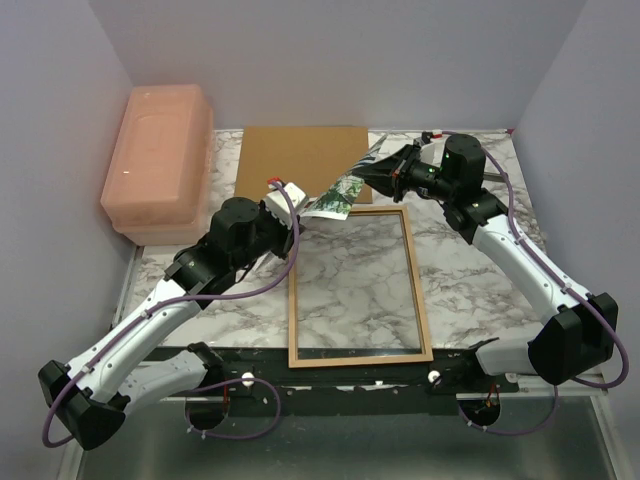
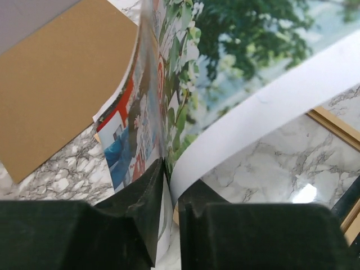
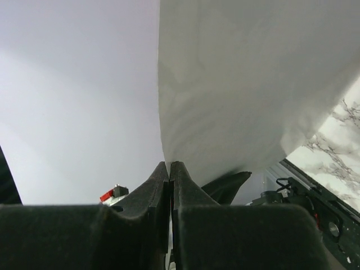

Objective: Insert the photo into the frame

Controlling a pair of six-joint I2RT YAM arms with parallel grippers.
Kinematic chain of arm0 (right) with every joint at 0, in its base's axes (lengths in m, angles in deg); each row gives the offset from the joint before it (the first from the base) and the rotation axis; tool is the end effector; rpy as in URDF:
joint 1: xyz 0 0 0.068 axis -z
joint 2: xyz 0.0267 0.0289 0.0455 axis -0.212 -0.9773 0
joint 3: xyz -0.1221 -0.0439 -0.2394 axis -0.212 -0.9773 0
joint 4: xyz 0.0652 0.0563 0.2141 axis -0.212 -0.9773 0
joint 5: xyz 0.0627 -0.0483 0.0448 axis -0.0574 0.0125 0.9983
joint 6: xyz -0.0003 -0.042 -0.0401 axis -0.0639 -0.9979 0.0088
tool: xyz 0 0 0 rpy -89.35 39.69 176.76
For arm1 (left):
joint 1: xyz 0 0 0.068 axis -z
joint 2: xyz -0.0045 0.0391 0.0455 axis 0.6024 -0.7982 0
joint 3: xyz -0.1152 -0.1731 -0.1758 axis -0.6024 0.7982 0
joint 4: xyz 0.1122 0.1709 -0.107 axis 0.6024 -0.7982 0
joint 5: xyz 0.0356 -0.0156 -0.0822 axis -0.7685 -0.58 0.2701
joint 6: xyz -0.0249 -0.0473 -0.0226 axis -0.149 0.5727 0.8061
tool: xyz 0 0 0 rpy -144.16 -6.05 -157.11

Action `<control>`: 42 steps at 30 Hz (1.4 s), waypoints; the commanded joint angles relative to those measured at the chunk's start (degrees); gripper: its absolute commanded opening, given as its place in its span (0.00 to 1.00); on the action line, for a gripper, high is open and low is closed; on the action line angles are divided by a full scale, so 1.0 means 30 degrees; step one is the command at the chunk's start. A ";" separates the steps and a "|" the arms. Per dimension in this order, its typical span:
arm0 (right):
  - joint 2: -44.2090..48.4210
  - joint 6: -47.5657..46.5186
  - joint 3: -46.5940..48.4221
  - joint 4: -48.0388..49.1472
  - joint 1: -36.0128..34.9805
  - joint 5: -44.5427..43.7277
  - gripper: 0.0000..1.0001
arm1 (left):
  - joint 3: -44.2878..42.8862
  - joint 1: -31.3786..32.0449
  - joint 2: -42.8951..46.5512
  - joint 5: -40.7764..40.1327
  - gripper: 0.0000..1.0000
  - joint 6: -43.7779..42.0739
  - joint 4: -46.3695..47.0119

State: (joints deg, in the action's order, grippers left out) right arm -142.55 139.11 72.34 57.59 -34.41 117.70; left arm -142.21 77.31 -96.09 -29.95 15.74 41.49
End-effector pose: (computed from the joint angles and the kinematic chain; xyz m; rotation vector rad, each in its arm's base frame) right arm 0.2563 0.1311 0.3769 0.5908 2.0495 1.8079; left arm 0.1408 -0.1222 0.3561 0.7147 1.7807 -0.5167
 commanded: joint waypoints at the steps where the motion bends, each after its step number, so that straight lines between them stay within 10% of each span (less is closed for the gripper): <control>1: 0.0523 0.0107 -0.0401 0.1005 -0.0072 0.0484 0.13 | -0.0765 0.0121 -0.0058 -0.0471 0.10 0.0295 -0.0197; 16: 0.1831 -0.3036 0.0339 -0.1174 -0.0081 -0.0545 0.94 | -0.3230 0.0131 0.3215 -0.0538 0.00 0.3937 -0.2436; 30: 0.4046 -1.0823 0.3023 -1.1937 -0.0043 -0.5550 1.00 | -0.5147 0.0136 0.3958 0.2020 0.00 1.0604 -0.3890; 42: 0.6346 -1.1609 0.2912 -1.6512 -0.0035 -1.0375 1.00 | -0.1969 -0.0146 0.4490 0.3572 0.00 1.4152 -0.1316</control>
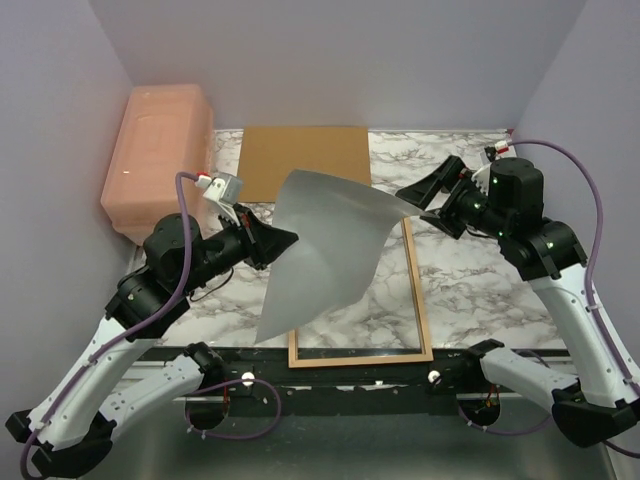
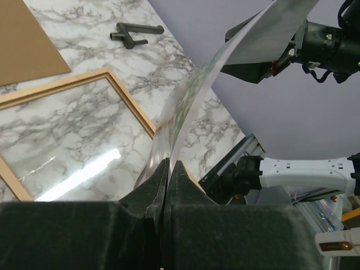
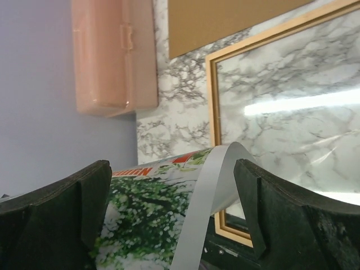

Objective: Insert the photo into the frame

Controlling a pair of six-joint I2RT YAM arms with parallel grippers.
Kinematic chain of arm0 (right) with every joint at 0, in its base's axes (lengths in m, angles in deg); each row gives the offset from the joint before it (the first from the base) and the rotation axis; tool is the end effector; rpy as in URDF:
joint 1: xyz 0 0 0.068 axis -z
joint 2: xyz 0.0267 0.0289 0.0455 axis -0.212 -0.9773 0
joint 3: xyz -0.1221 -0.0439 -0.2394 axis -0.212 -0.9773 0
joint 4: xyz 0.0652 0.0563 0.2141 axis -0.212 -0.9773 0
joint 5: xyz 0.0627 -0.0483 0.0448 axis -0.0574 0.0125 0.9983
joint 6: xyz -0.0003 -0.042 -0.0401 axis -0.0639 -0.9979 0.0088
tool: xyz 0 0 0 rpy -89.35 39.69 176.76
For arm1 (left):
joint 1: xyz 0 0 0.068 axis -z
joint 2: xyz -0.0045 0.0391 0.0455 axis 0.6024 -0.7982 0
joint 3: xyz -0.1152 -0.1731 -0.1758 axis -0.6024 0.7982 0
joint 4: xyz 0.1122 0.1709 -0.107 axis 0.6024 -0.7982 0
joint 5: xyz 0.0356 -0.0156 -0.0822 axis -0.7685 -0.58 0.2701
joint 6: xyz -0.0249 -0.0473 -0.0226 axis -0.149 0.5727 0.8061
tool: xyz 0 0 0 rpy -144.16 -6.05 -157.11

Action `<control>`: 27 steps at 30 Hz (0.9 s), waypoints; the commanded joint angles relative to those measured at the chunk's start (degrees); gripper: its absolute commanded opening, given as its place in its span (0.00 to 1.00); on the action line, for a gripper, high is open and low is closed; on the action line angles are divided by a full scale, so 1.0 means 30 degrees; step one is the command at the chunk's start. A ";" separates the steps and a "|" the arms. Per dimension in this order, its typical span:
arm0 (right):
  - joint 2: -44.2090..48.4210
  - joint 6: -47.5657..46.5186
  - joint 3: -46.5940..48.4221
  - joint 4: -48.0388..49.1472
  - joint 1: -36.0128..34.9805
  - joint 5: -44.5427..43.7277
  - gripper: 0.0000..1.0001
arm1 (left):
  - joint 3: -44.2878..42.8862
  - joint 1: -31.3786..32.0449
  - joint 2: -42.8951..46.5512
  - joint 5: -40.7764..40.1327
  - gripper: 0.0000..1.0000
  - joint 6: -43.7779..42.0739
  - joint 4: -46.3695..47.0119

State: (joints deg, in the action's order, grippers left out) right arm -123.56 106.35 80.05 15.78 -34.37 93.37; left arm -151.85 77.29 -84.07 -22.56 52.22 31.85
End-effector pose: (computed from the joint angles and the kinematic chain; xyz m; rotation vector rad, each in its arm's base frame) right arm 0.1549 0.0724 0.4098 0.4247 2.1017 1.0165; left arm 0.0798 -0.0775 0.4162 0.2274 1.7943 -1.1259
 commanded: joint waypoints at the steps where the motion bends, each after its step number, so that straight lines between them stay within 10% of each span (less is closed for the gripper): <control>1: 0.0104 -0.0707 0.0242 -0.2746 -0.0064 -0.2478 1.00 | 0.1637 -0.0220 0.0585 0.1164 0.00 0.2373 0.2249; 16: -0.0735 -0.1986 0.0810 -0.4429 -0.0056 -0.5263 1.00 | 0.9034 -0.4517 0.0654 0.5585 0.00 0.8022 0.7770; 27: -0.0743 -0.1947 -0.0697 -0.3782 -0.0045 -0.4555 1.00 | 1.1195 -0.5903 -0.2648 0.7365 0.00 0.7061 0.9041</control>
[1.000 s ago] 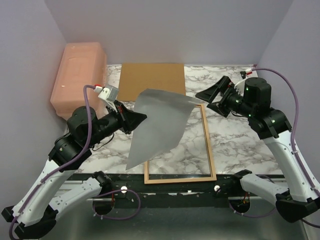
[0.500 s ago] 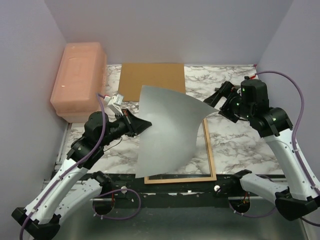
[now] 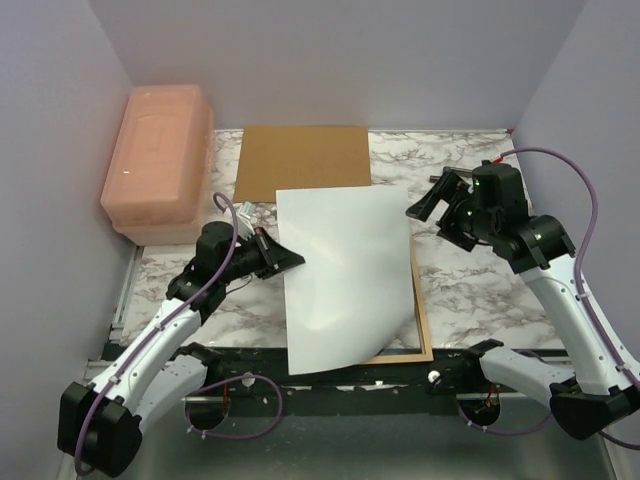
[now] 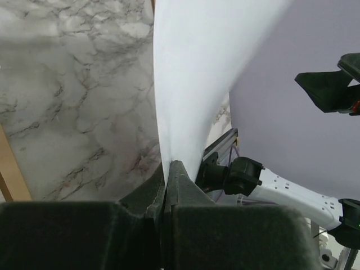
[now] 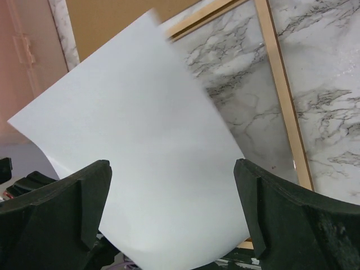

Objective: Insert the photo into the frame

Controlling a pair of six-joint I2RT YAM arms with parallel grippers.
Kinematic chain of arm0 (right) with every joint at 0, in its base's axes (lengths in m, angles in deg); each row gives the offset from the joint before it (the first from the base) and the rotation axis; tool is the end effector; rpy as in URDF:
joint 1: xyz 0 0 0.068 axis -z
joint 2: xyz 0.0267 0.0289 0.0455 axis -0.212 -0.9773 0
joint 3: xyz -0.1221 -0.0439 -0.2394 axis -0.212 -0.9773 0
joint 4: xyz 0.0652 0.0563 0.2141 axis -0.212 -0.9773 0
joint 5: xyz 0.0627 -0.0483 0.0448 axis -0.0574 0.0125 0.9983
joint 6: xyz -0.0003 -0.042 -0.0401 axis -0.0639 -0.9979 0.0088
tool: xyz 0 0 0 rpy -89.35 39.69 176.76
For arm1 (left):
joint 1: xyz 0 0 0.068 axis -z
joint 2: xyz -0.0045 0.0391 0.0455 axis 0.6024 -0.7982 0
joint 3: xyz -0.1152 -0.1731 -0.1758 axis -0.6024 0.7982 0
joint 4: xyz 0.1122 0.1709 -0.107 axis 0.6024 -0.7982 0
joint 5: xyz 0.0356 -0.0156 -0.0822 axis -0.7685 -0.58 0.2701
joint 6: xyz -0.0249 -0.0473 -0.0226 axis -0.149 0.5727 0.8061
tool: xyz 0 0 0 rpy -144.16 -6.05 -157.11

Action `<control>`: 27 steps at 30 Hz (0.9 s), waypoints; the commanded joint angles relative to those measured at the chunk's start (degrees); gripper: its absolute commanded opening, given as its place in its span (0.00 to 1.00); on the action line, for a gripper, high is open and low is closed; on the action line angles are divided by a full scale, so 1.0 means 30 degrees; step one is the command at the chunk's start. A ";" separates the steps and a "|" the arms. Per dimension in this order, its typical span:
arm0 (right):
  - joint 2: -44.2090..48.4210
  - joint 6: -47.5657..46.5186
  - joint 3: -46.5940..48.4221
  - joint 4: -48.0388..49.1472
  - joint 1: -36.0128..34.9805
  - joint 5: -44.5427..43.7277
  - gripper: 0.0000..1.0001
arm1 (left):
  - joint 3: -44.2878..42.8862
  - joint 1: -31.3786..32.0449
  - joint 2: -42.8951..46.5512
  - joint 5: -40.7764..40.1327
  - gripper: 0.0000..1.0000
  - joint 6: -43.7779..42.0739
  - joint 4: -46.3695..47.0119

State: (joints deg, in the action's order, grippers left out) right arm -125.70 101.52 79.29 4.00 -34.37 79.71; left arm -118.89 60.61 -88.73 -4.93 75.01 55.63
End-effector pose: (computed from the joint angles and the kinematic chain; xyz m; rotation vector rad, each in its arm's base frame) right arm 0.1582 0.0631 0.3798 0.5345 2.2646 0.6079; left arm 0.1426 -0.0836 0.2724 -0.2721 2.1322 -1.3741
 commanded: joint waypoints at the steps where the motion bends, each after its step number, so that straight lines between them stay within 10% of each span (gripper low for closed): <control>1: -0.0053 -0.0356 -0.0504 0.0179 -0.0063 0.0070 1.00 | 0.0164 -0.0501 -0.1554 0.1720 0.00 -0.0838 0.0961; 27: -0.0893 -0.0696 -0.1940 0.1337 -0.0050 0.1144 1.00 | -0.1762 -0.2174 -0.9939 0.5159 0.00 -0.3446 0.1622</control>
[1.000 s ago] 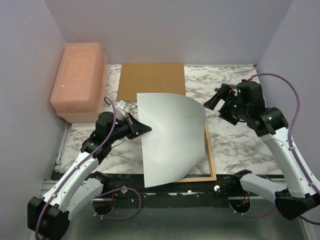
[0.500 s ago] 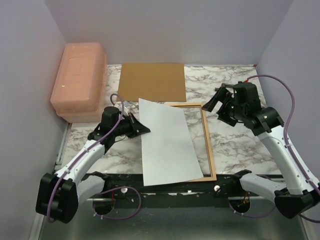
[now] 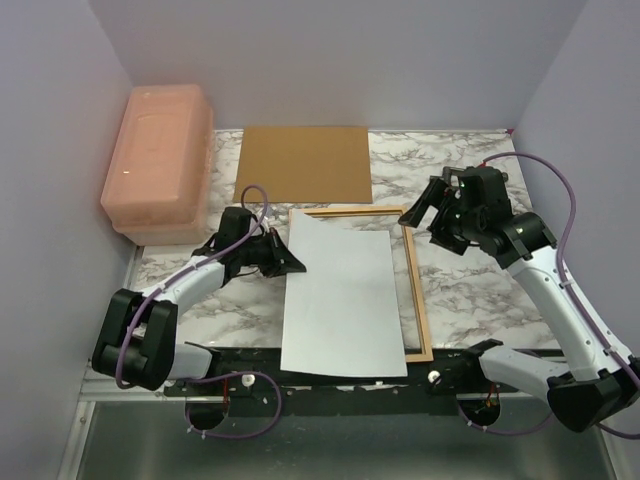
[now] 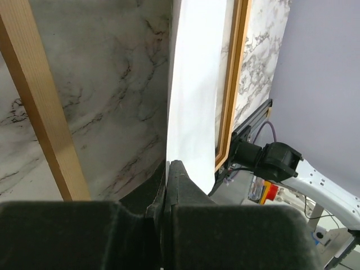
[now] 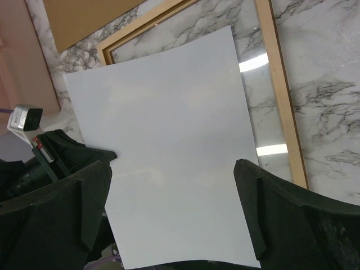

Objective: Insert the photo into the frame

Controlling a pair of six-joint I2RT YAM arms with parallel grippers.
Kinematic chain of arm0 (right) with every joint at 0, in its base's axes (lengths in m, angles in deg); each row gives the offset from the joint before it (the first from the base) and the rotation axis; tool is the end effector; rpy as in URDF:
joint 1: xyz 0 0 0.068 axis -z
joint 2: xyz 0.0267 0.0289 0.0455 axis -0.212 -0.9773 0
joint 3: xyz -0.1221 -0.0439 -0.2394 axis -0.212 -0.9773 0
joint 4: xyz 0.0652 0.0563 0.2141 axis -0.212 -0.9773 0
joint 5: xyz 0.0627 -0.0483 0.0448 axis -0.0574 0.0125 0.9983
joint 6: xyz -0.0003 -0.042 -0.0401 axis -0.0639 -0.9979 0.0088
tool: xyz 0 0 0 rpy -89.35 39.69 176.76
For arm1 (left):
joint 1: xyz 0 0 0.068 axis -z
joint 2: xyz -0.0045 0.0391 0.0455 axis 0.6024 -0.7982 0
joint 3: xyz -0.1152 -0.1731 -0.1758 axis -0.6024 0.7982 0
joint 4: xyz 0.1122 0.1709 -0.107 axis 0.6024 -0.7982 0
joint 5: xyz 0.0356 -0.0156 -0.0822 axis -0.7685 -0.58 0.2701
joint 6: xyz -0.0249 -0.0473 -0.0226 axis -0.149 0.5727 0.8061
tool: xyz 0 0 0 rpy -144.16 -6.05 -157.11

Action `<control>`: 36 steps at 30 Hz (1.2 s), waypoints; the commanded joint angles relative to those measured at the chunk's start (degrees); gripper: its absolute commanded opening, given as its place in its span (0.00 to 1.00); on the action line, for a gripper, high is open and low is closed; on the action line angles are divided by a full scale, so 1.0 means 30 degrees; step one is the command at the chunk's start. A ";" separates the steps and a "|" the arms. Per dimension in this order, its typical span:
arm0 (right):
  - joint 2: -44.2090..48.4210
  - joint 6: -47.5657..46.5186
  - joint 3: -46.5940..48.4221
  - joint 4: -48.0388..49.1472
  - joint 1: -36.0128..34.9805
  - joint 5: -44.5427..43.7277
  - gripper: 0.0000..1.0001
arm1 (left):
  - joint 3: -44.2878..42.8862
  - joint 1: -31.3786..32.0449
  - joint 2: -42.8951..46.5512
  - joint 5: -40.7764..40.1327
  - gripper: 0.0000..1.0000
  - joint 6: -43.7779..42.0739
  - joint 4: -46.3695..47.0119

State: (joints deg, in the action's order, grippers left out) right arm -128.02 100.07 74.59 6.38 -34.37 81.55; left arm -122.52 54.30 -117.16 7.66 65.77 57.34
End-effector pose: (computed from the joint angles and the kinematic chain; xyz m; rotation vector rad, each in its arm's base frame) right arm 0.1718 0.0701 0.3537 0.5062 2.3576 0.5835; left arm 0.2135 -0.0947 0.2079 -0.2901 2.5000 -1.3644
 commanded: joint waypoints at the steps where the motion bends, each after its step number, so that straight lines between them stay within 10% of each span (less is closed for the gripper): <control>1: -0.0107 -0.0217 -0.0433 0.0547 -0.0059 0.0513 1.00 | -0.0626 -0.0068 -0.0569 0.0959 0.00 -0.0318 0.1042; 36: -0.0645 -0.0283 -0.0994 0.1209 -0.0032 0.1410 1.00 | -0.3077 0.1447 -0.5511 -0.0091 0.00 0.2457 0.5478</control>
State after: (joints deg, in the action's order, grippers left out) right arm -129.59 100.05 72.10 8.83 -34.37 84.35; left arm -130.19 57.38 -132.99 8.21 72.24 71.06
